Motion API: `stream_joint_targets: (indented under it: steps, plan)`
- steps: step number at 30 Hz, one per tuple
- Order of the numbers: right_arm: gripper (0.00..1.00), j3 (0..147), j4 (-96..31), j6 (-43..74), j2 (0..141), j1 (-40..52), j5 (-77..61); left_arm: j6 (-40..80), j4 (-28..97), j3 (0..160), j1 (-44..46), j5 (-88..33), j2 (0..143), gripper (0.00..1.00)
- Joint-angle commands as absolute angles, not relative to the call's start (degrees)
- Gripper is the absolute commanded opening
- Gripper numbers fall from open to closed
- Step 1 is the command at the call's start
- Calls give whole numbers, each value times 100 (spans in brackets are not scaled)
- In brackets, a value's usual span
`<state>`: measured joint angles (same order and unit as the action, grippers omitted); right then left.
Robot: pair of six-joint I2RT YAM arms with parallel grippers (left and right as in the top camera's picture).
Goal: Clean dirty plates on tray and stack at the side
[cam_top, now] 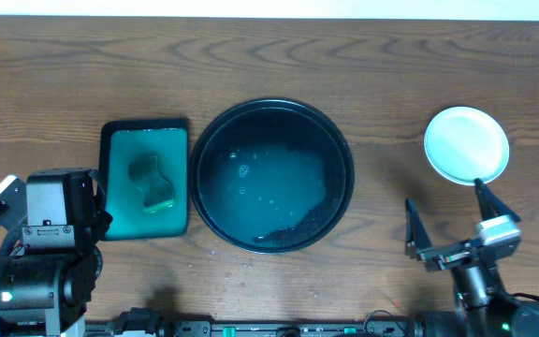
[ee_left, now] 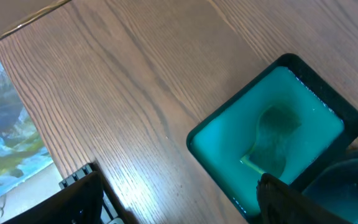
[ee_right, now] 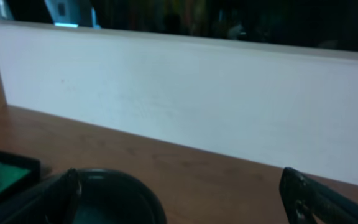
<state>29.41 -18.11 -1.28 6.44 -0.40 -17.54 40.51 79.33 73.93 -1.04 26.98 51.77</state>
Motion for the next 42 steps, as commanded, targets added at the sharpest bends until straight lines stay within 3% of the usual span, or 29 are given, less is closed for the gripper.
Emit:
stream_joint_targets:
  steps: [1, 24, 42]
  plan:
    - [99, 2257, -1321, -58, 331, 10, -2001, 4082, 7948, 7395, -132, 2812, 5210, 80]
    - [99, 32, 985, 1476, 32, 10, -1330, 4082, 7948, 7395, -132, 2812, 5210, 80]
    - [99, 30, -340, 1007, 27, 10, -1098, 4082, 7948, 7395, -132, 2812, 5207, 80]
